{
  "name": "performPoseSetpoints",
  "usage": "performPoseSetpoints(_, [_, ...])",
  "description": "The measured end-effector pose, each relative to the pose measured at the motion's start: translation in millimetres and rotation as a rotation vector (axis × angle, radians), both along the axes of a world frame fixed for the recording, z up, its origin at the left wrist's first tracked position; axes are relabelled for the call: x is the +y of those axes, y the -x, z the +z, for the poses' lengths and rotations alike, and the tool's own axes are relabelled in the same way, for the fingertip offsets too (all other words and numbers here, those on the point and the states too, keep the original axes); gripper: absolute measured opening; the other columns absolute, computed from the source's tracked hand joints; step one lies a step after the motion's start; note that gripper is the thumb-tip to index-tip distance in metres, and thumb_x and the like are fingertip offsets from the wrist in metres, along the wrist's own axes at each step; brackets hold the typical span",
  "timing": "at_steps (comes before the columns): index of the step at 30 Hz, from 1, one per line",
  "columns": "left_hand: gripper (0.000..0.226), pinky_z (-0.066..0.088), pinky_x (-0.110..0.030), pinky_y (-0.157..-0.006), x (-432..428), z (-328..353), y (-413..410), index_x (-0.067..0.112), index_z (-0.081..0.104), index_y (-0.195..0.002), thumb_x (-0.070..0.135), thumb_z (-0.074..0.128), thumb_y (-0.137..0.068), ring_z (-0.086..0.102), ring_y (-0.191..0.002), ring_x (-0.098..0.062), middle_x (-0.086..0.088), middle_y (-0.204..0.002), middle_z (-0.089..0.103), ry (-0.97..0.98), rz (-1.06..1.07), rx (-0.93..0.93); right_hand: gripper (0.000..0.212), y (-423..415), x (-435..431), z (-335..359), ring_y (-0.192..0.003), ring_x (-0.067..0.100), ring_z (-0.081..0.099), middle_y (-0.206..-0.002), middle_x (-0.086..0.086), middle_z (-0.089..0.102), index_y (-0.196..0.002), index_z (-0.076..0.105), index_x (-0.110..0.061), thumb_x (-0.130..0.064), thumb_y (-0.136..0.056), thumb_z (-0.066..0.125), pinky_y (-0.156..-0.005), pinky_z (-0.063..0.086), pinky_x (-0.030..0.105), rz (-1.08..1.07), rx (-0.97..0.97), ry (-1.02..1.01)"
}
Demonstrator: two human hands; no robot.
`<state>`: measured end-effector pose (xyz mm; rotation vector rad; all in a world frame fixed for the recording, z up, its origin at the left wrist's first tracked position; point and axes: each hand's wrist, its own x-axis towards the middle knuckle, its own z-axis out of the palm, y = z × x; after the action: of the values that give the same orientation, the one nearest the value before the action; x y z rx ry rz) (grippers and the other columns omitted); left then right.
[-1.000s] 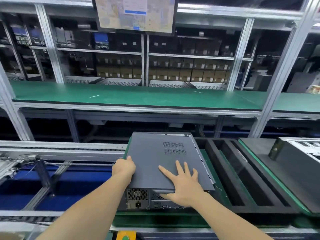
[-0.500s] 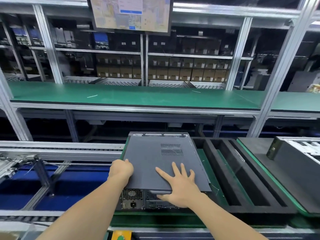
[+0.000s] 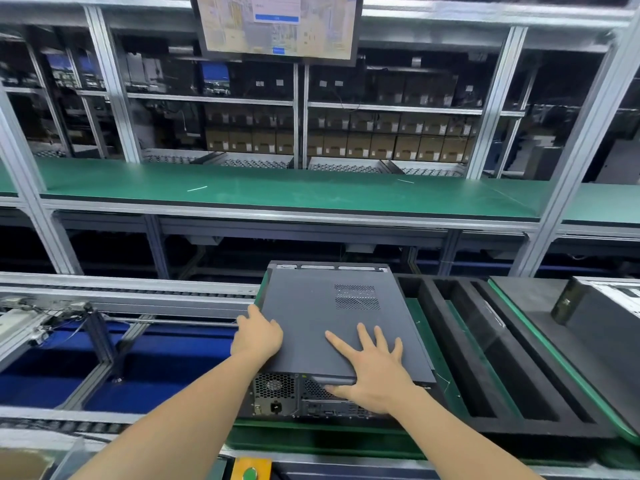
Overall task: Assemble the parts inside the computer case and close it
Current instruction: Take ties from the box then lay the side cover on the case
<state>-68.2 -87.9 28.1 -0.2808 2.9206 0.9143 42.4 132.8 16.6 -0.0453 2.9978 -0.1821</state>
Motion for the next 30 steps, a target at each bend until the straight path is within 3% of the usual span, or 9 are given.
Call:
performPoseSetpoints(4, [0.054, 0.042, -0.040, -0.101, 3, -2, 1, 0.028, 0.027, -0.158, 0.028, 0.033, -0.105, 0.048, -0.128, -0.036, -0.019, -0.148, 0.045, -0.033, -0.144, -0.006, 0.105, 2, 5, 2, -0.157, 0.047, -0.004, -0.174, 0.012, -0.002, -0.147, -0.021, -0.071, -0.100, -0.069, 0.044, -0.119, -0.005, 0.074, 0.027, -0.014, -0.020])
performPoseSetpoints(10, [0.040, 0.048, -0.045, -0.095, 14, 1, -11, 0.017, 0.040, -0.136, 0.043, 0.039, -0.105, 0.056, -0.113, -0.041, -0.018, -0.137, 0.041, 0.039, -0.143, 0.005, 0.124, 8, 14, 3, -0.149, 0.043, 0.016, -0.166, 0.010, 0.017, -0.150, -0.014, -0.067, -0.108, -0.050, 0.045, -0.119, 0.008, 0.073, 0.074, -0.016, -0.066])
performPoseSetpoints(12, [0.040, 0.047, -0.048, -0.100, 15, 0, -9, 0.016, 0.040, -0.135, 0.042, 0.039, -0.105, 0.050, -0.124, -0.042, -0.018, -0.148, 0.033, 0.045, -0.161, 0.022, 0.123, 12, 17, 5, -0.144, 0.039, 0.022, -0.160, 0.008, 0.023, -0.152, -0.008, -0.067, -0.110, -0.049, 0.044, -0.120, 0.014, 0.068, 0.082, 0.001, -0.058])
performPoseSetpoints(15, [0.045, 0.033, -0.048, -0.115, 16, -6, -1, 0.011, 0.037, -0.142, 0.037, 0.037, -0.106, 0.021, -0.149, -0.034, -0.009, -0.166, 0.013, 0.184, -0.230, 0.133, 0.119, 13, 20, 4, -0.156, 0.040, 0.007, -0.170, 0.004, 0.012, -0.151, -0.002, -0.070, -0.113, -0.048, 0.040, -0.123, 0.006, 0.068, 0.078, -0.018, 0.007])
performPoseSetpoints(17, [0.045, 0.026, -0.047, -0.119, 18, -12, 4, 0.012, 0.038, -0.140, 0.039, 0.036, -0.104, 0.026, -0.147, -0.029, -0.011, -0.157, 0.032, 0.282, -0.268, 0.209, 0.115, 13, 20, 2, -0.159, 0.041, -0.006, -0.175, 0.001, -0.002, -0.149, -0.004, -0.073, -0.114, -0.049, 0.036, -0.124, -0.001, 0.068, 0.072, -0.037, 0.033])
performPoseSetpoints(18, [0.047, 0.023, -0.046, -0.120, 19, -14, 6, 0.015, 0.037, -0.142, 0.042, 0.034, -0.103, 0.028, -0.145, -0.028, -0.011, -0.154, 0.036, 0.310, -0.284, 0.217, 0.113, 13, 20, 2, -0.159, 0.041, -0.005, -0.176, 0.002, -0.002, -0.148, -0.006, -0.074, -0.114, -0.050, 0.034, -0.124, -0.001, 0.067, 0.070, -0.039, 0.026])
performPoseSetpoints(21, [0.060, 0.012, -0.044, -0.124, 23, -20, 14, 0.028, 0.021, -0.159, 0.049, 0.024, -0.103, 0.017, -0.152, -0.029, -0.012, -0.164, 0.020, 0.353, -0.316, 0.171, 0.109, 17, 20, 5, -0.159, 0.041, 0.003, -0.175, 0.004, 0.005, -0.147, -0.007, -0.075, -0.114, -0.052, 0.031, -0.123, 0.001, 0.068, 0.068, -0.047, 0.012])
performPoseSetpoints(26, [0.061, 0.008, -0.044, -0.125, 26, -20, 28, 0.031, 0.015, -0.161, 0.050, 0.019, -0.103, 0.014, -0.153, -0.028, -0.013, -0.166, 0.015, 0.408, -0.332, 0.150, 0.093, 36, 30, 13, -0.159, 0.037, 0.015, -0.174, -0.001, 0.019, -0.154, 0.013, -0.067, -0.103, -0.070, 0.030, -0.124, 0.009, 0.068, 0.054, -0.029, 0.016])
performPoseSetpoints(30, [0.061, 0.001, -0.050, -0.125, 32, -23, 34, 0.034, 0.008, -0.162, 0.049, 0.016, -0.103, 0.001, -0.156, -0.028, -0.010, -0.169, 0.005, 0.412, -0.308, 0.119, 0.111, 50, 40, 15, -0.160, 0.035, 0.007, -0.175, -0.005, 0.010, -0.154, 0.006, -0.068, -0.111, -0.056, 0.036, -0.123, 0.005, 0.071, 0.085, -0.117, 0.025])
